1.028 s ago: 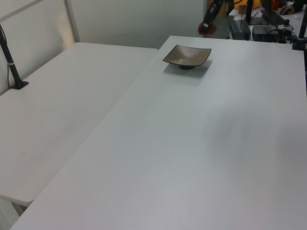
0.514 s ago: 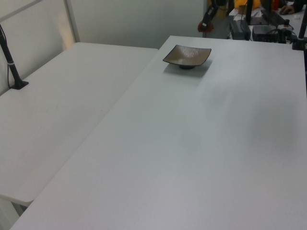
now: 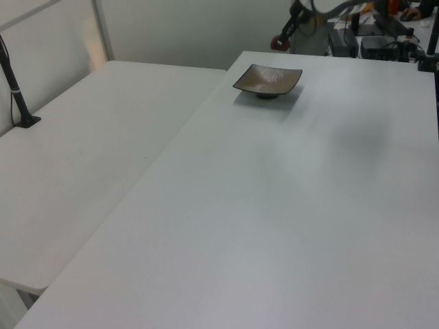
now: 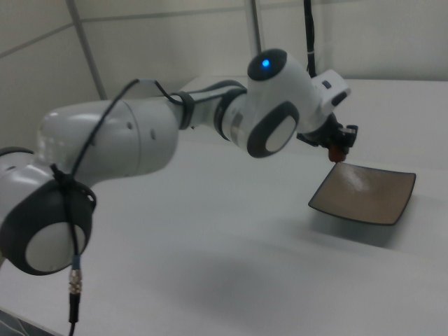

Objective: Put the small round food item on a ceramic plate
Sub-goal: 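Lower the food item onto the plate and open the gripper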

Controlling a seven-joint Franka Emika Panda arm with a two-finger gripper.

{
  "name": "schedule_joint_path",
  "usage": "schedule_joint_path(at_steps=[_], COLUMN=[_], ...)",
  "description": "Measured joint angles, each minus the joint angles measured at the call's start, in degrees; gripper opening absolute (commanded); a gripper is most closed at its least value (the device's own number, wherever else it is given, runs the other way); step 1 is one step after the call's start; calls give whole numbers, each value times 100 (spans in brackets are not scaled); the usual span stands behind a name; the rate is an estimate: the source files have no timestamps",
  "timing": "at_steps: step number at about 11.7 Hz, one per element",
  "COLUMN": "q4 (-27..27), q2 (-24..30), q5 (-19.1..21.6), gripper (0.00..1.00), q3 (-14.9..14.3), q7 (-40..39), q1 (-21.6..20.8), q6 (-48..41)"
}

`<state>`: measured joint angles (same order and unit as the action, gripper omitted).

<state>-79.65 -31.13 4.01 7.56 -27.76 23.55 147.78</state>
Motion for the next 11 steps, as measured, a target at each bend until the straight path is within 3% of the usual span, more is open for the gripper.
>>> schedule_joint_path(at_steps=[4,8,9,11], q4=[497,1014,1037,1045], q2=[-1227,-1916,-2009,-2180], q5=[0,0,0,0], gripper=[29,32,37,64], q3=[113,153,169,177], q7=[-32,-37,-38,-42], q1=[40,39,29,23], q6=[1466,1560,1678,1904])
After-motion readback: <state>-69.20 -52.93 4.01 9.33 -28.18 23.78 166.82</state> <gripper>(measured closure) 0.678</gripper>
